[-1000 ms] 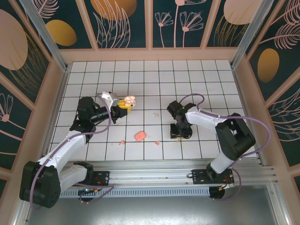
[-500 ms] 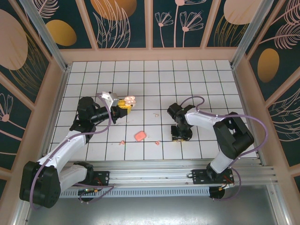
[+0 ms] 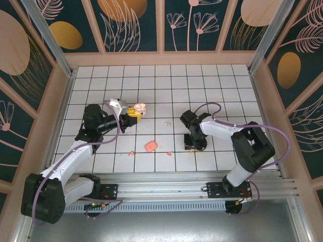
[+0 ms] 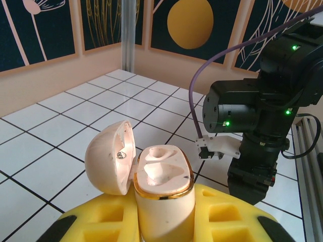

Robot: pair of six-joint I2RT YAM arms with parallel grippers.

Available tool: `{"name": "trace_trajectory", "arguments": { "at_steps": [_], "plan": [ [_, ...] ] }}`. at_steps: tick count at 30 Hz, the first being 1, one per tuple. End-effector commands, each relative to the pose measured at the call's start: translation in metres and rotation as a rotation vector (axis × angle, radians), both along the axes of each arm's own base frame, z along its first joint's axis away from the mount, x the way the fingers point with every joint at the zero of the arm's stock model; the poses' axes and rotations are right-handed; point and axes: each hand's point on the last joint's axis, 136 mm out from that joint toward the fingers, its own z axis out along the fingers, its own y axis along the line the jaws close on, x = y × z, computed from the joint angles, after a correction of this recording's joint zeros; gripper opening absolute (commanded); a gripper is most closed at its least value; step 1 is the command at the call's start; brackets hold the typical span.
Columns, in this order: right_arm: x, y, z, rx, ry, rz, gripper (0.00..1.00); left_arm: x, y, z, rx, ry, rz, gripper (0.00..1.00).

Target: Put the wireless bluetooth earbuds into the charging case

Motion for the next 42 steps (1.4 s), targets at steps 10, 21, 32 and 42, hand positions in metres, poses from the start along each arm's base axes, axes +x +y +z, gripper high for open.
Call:
{"name": "trace_trajectory", "arguments": {
  "at_steps": [10,21,32,42],
  "plan": [
    [0.007,0.000,0.002,-0.009,-0.044,-0.006,0.31,-0.003,-0.002,0.000,0.003,-0.010,-0.019,0.18],
    [0.005,-0.004,-0.009,-0.026,-0.031,0.001,0.30,-0.003,-0.002,0.001,0.004,-0.013,-0.017,0.18],
    [0.001,-0.008,-0.013,-0.039,-0.030,0.005,0.27,-0.003,-0.001,0.000,0.011,-0.016,-0.014,0.18],
    [0.033,0.005,0.027,0.058,-0.240,-0.035,0.25,-0.003,-0.002,-0.003,0.009,-0.022,-0.018,0.18]
  ]
}}
